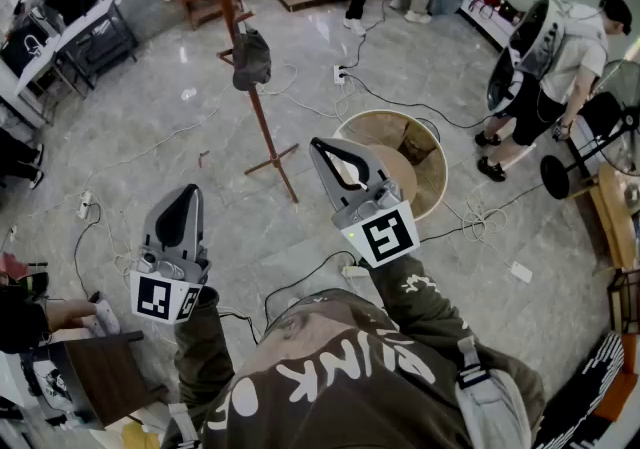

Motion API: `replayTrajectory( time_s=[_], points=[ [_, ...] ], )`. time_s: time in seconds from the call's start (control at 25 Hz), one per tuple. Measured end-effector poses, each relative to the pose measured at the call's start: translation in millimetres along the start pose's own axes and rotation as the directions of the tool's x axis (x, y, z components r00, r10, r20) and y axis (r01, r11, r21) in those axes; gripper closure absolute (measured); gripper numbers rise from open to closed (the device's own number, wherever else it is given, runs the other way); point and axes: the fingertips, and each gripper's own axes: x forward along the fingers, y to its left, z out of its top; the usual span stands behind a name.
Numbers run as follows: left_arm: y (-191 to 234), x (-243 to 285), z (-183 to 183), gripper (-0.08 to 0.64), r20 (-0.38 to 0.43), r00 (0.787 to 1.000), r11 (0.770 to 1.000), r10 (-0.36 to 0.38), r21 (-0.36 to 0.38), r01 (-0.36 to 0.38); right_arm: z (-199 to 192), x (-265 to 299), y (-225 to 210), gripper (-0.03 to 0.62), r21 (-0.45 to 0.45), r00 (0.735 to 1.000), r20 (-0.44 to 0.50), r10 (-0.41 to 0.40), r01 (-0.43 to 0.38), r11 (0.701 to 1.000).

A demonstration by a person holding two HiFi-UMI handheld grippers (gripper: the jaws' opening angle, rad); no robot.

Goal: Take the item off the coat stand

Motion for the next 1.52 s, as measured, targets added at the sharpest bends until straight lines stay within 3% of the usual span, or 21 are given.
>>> replayTrajectory(
  time_s=[0.72,0.8,0.92,1.04,1.12,1.52],
  points=[
    [-1.7,1.0,-2.1,0.555,-0.001,1.000,1.000,-0.009,-0.007,0.009,-7.0,-1.9,-0.3,0.565,0.024,1.000,-0.014,0.002,-0.002,1.000],
    [-2.4,1.7,-1.7,0.555,0.000,1.000,1.000,-0.010,-0.007,0.010,-10.3,-1.5,1.0,0.414,0.031,0.999,-0.025,0.022,-0.022,0.999],
    [-3.0,4.0,-1.3,0.555,-0.001,1.000,1.000,-0.012,-0.007,0.012,-15.2,0.3,2.1,0.321,0.048,0.998,-0.040,0.050,-0.048,0.998],
    [-2.1,7.0,-3.9,0.555,-0.002,1.000,1.000,-0.014,-0.006,0.014,-21.6,4.9,5.2,0.095,0.080,0.994,-0.052,0.094,-0.090,0.993],
    [-1.6,9.1,-6.1,0.555,-0.004,1.000,1.000,-0.015,-0.005,0.015,-25.5,7.4,7.2,0.014,0.074,0.991,-0.058,0.118,-0.114,0.991],
    [-10.6,19.4,-5.4,0.555,-0.012,1.000,1.000,-0.015,0.003,0.015,-36.1,1.7,0.9,-0.003,0.063,0.987,-0.088,0.136,-0.131,0.989]
  ],
)
